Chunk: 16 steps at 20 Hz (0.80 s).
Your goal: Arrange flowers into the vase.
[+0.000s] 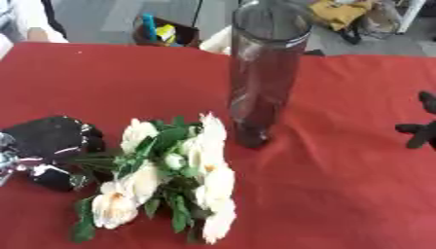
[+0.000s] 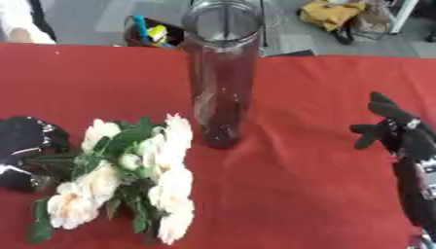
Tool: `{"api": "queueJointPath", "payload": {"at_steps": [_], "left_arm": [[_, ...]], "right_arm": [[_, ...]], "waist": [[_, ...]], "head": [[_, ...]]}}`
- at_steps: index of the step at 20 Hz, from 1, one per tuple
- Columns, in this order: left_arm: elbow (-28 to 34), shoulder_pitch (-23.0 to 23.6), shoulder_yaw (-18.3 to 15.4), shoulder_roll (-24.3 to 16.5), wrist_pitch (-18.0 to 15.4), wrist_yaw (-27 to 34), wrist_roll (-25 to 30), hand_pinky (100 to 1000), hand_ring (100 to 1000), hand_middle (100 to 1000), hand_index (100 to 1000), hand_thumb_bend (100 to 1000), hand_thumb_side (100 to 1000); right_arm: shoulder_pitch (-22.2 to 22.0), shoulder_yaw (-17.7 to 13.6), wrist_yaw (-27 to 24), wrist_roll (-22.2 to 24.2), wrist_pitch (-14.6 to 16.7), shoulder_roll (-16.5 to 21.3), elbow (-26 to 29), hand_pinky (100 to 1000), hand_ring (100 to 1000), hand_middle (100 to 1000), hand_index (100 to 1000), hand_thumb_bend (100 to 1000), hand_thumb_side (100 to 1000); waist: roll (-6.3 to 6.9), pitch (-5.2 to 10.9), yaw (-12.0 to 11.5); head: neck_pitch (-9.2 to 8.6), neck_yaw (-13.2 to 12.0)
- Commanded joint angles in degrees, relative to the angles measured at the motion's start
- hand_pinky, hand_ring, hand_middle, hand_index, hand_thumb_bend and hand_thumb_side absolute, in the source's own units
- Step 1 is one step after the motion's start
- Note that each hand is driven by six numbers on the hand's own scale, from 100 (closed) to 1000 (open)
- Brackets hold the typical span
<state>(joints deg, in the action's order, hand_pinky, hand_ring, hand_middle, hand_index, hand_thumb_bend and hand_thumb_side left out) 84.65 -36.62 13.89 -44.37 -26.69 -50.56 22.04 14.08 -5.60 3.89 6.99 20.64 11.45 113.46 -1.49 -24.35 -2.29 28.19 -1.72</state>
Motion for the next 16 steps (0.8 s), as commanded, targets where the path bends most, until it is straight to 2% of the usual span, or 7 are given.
{"api": "queueJointPath", "payload": {"at_steps": [1,5,11,16], "left_arm": [[1.0,0.0,0.2,-2.0,-0.6,3.7,2.4,354,387,501,630,100,473],[2.2,-0.1,-0.2,-2.8,-0.1,5.7,4.3,330,359,477,599,100,469],[2.8,-0.3,-0.3,-2.7,1.1,6.6,4.4,199,245,379,501,100,493],[3.0,-0.6,-0.2,-2.6,1.7,5.9,3.7,162,179,308,447,100,507]], "right_arm": [[0.1,-0.1,0.0,-0.2,-0.3,0.6,1.1,735,1000,447,837,100,1000],[0.0,-0.1,-0.1,-0.2,-0.3,0.7,1.1,735,1000,447,837,100,1000],[-0.1,0.0,-0.1,-0.1,-0.4,0.6,1.1,735,1000,446,838,100,1000],[0.0,0.0,-0.2,0.1,-0.4,0.5,1.1,736,1000,446,839,100,1000]], "waist": [[0.2,1.34,0.0],[0.29,1.54,-0.1],[0.26,1.62,-0.1],[0.19,1.55,-0.2]], "head": [[0.13,-0.2],[0.16,-0.2],[0.14,-0.4],[0.26,-0.5]]}}
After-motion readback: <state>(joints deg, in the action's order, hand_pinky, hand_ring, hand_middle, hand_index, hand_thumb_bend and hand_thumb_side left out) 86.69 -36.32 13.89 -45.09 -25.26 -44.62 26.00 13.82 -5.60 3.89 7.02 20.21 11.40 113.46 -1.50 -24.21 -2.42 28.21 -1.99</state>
